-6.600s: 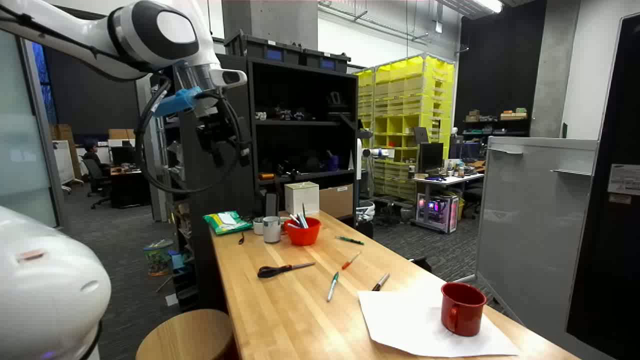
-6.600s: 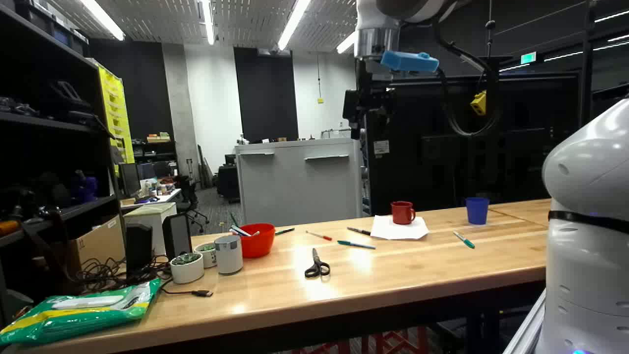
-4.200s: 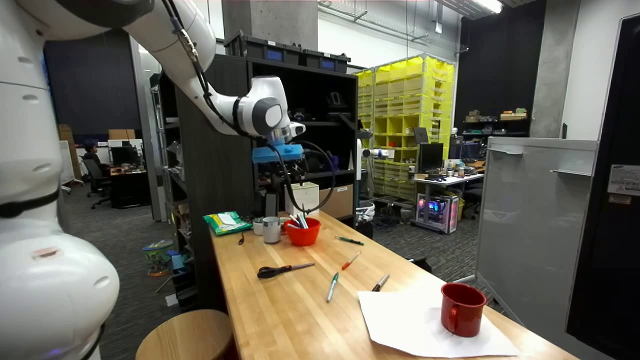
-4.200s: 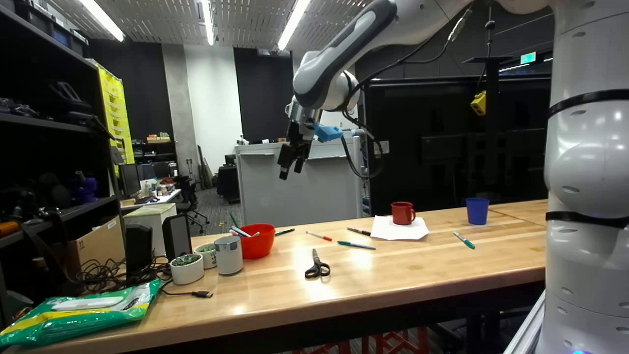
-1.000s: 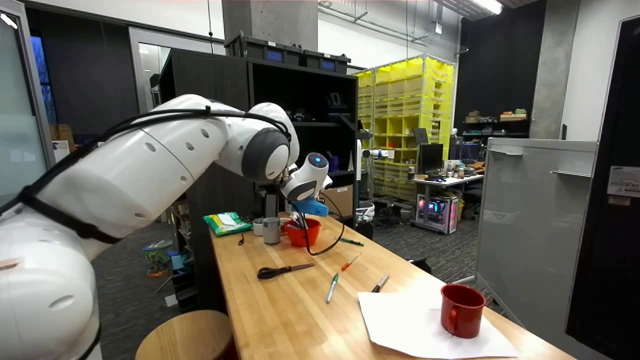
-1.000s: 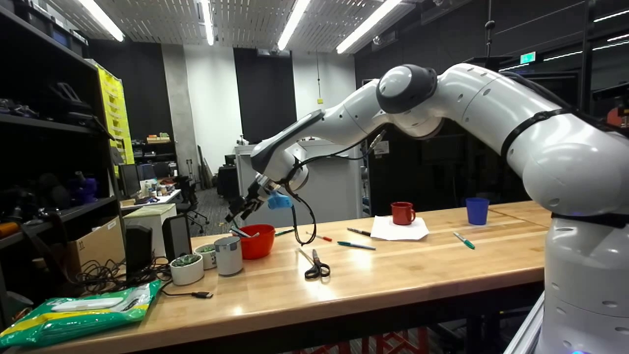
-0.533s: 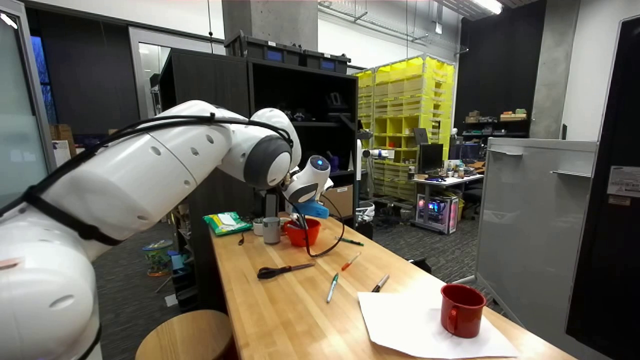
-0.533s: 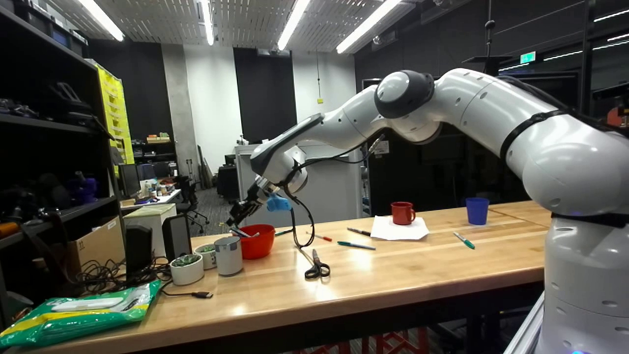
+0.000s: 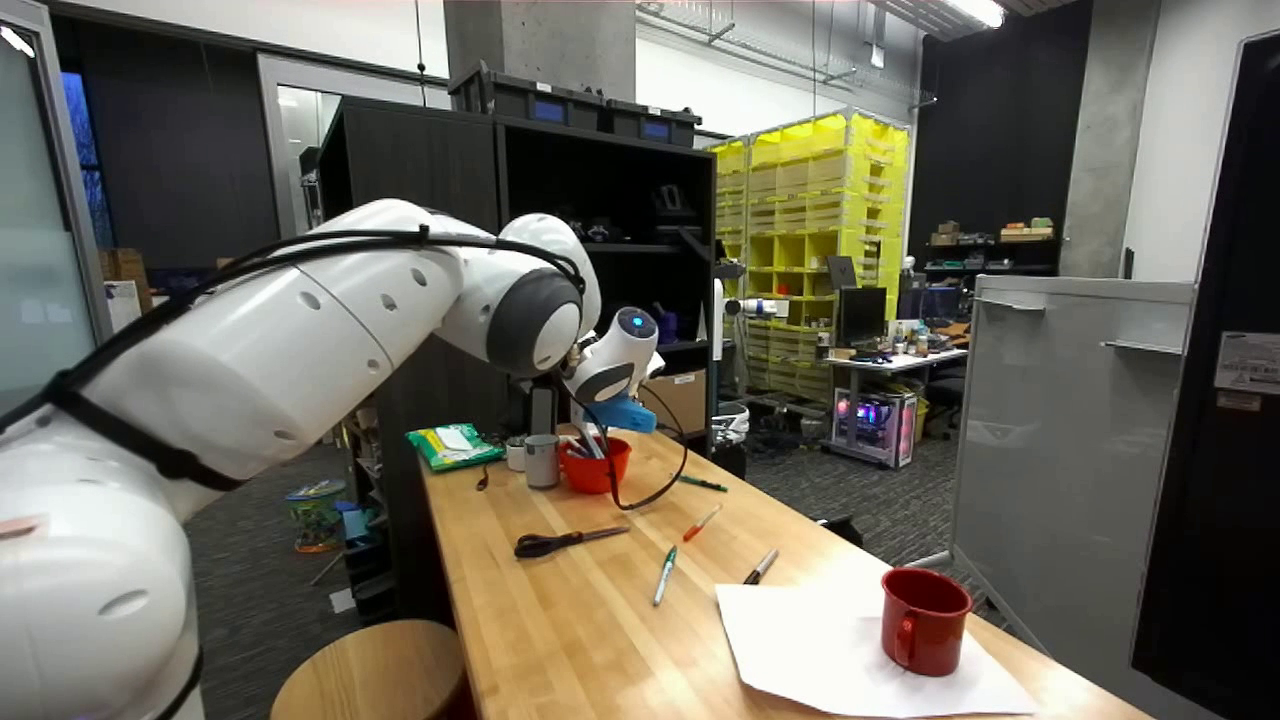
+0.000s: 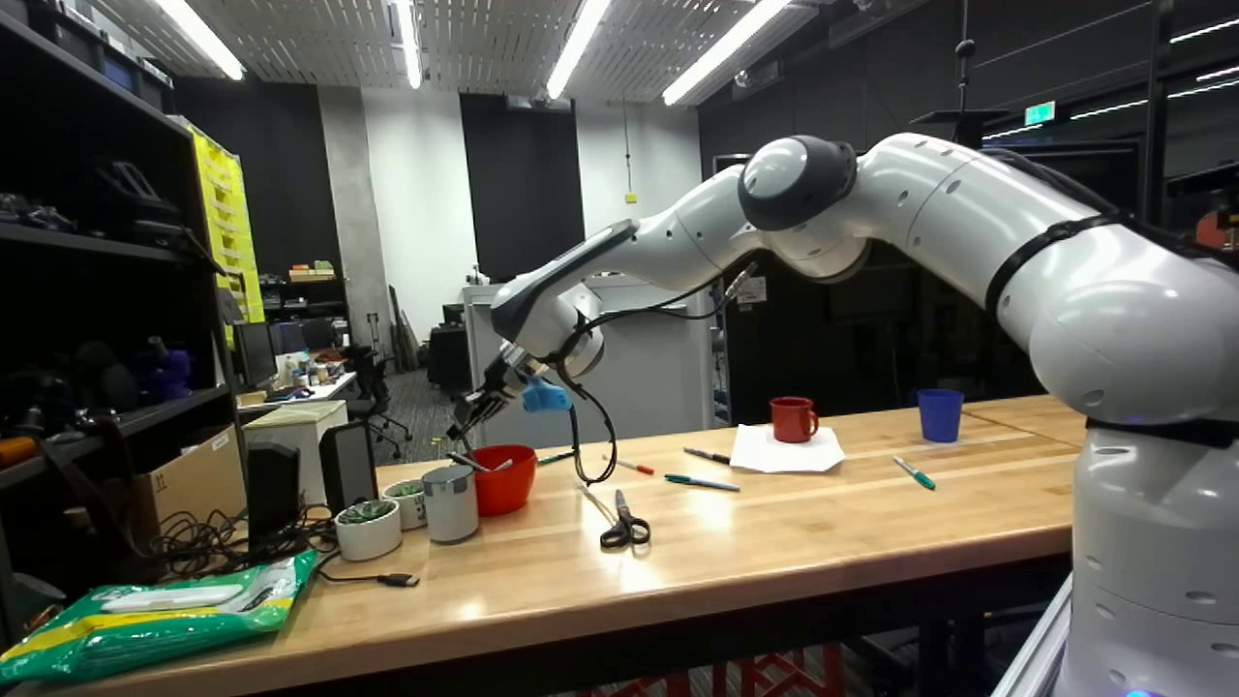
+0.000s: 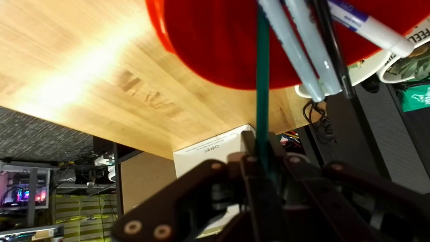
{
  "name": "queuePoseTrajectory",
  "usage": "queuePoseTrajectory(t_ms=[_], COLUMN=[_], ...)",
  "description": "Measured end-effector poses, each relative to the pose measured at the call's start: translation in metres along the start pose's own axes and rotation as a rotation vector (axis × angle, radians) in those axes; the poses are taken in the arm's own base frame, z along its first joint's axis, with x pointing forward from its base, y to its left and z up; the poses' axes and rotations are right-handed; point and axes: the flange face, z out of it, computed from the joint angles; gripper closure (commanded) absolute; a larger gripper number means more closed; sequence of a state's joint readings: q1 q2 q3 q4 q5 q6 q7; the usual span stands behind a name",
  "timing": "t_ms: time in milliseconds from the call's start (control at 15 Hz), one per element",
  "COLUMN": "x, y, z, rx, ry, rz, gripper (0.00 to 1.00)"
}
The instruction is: Take the green pen out of the orange mug and place it on the right side of the counter.
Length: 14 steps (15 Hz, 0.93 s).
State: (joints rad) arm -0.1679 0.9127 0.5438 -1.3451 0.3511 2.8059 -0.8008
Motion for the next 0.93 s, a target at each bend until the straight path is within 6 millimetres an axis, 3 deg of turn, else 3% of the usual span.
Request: queuePoseTrajectory(t_ms=[533, 733, 933], x=[0.019, 0.023, 0.026], y=[-0.018, -0.031, -0.044], z=[-0.023, -0.044, -0.080], rx=[-0.076, -0.121, -0.188], ry=[0.058, 0.070, 0.066], rz=[-0.073, -0.108, -0.141], gripper=[0.97, 0.97, 0.97])
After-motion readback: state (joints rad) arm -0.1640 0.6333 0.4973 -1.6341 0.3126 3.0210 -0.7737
